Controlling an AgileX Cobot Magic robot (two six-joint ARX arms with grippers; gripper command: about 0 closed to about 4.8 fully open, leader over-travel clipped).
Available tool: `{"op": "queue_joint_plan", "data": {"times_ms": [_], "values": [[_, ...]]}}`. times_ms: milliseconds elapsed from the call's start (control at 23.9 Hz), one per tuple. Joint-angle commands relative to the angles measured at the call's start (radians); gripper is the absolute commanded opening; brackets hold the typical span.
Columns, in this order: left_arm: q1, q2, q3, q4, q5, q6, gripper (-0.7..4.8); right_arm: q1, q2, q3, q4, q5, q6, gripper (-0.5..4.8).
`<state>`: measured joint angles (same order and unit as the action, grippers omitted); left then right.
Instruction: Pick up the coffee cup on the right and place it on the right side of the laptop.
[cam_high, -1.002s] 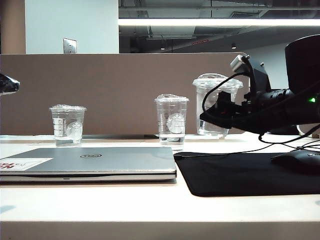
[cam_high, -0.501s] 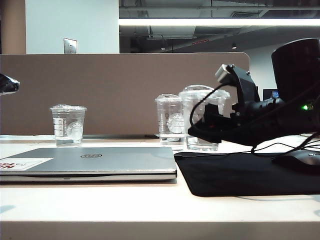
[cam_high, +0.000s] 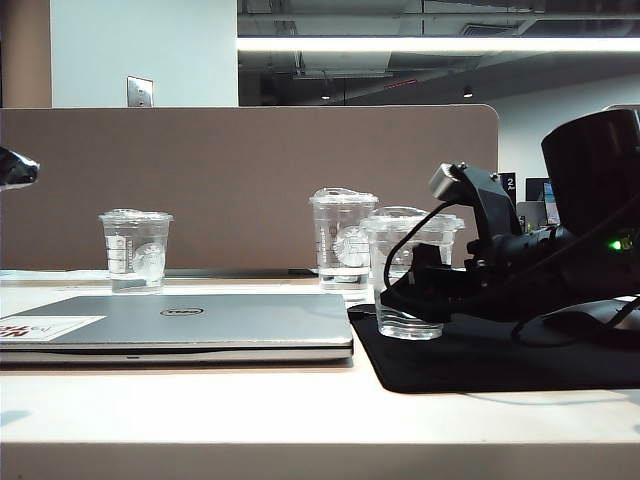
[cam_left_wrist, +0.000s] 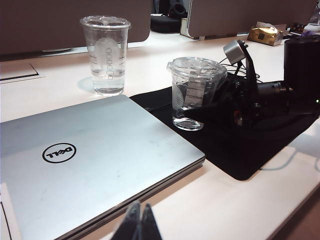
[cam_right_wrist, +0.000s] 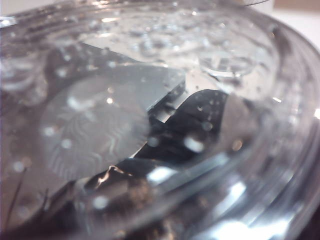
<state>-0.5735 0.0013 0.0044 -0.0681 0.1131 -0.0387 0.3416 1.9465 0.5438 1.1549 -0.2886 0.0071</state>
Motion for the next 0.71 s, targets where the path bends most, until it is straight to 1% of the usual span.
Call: {"op": "queue_joint_plan", "data": {"times_ms": [42, 167, 376, 459, 501, 710], "values": [[0.0, 0.0, 0.003, 0.008, 0.003, 0.002, -0.05, 0.002, 0.014, 0.004, 0.012, -0.002, -0.002, 3.46], [0.0, 0.0, 0.003, 0.008, 0.003, 0.002, -0.05, 0.002, 0.014, 0.003, -0.027, 0.0, -0.009, 3.52], [0.0, 0.0, 0.003, 0.008, 0.003, 0.002, -0.05, 0.002, 0.014, 0.001, -0.057, -0.003, -0.008, 4.38], [0.0, 0.0, 0.003, 0.008, 0.003, 0.002, -0.05, 0.002, 0.014, -0.011, -0.059, -0.003, -0.008, 4.55], [0.0, 0.0, 0.003, 0.008, 0.003, 0.002, -0.05, 0.002, 0.013, -0.016, -0.058, -0.002, -0.008, 4.75], [0.0, 0.0, 0.003, 0.008, 0.003, 0.002, -0.05, 0.002, 0.011, -0.047, -0.043, -0.002, -0.007, 4.79]]}}
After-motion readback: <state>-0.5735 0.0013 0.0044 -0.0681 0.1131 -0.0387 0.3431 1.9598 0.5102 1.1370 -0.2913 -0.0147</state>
